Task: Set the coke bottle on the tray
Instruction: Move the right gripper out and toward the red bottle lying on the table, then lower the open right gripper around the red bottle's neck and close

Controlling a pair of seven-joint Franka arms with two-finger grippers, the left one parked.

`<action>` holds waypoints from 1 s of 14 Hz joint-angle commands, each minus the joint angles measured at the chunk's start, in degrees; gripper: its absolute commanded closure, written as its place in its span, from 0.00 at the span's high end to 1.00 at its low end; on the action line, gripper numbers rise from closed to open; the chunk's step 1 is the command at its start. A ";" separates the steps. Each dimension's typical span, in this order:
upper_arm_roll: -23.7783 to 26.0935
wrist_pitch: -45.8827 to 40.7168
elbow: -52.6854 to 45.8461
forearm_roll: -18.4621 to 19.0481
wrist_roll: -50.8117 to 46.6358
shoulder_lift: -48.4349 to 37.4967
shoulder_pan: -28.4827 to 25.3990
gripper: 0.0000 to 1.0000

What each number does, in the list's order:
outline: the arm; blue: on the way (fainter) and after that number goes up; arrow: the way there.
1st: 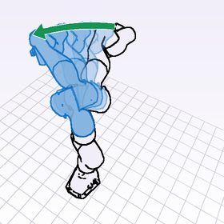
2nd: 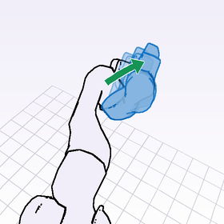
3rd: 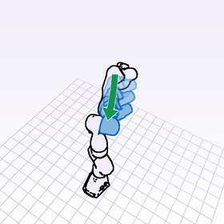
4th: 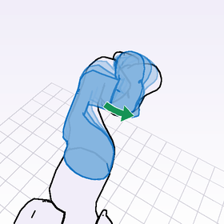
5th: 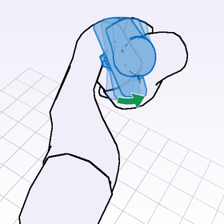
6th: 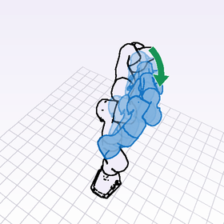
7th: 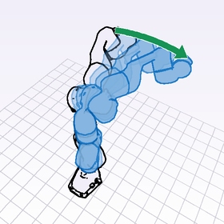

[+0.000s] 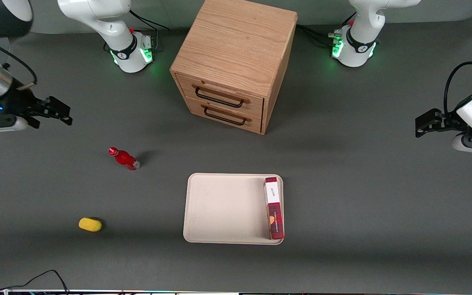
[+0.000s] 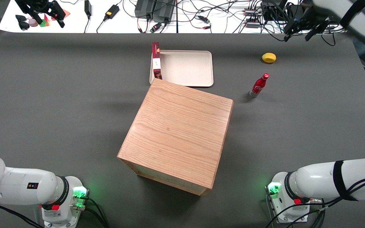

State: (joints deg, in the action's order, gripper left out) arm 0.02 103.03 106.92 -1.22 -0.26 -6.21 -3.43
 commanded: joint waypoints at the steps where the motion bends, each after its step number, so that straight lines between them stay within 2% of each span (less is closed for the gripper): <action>1: 1.38 8.04 8.46 -0.28 -2.80 -1.70 -0.26 0.98; 3: 3.14 13.41 11.20 -0.28 -3.87 1.28 -0.09 0.95; 11: 3.31 26.51 13.13 0.60 -3.69 12.71 -0.26 0.96; 14: 3.31 30.29 16.20 0.60 -3.69 13.07 -0.26 0.96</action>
State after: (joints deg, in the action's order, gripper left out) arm 3.27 130.57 120.57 -1.23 -2.87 7.61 -3.47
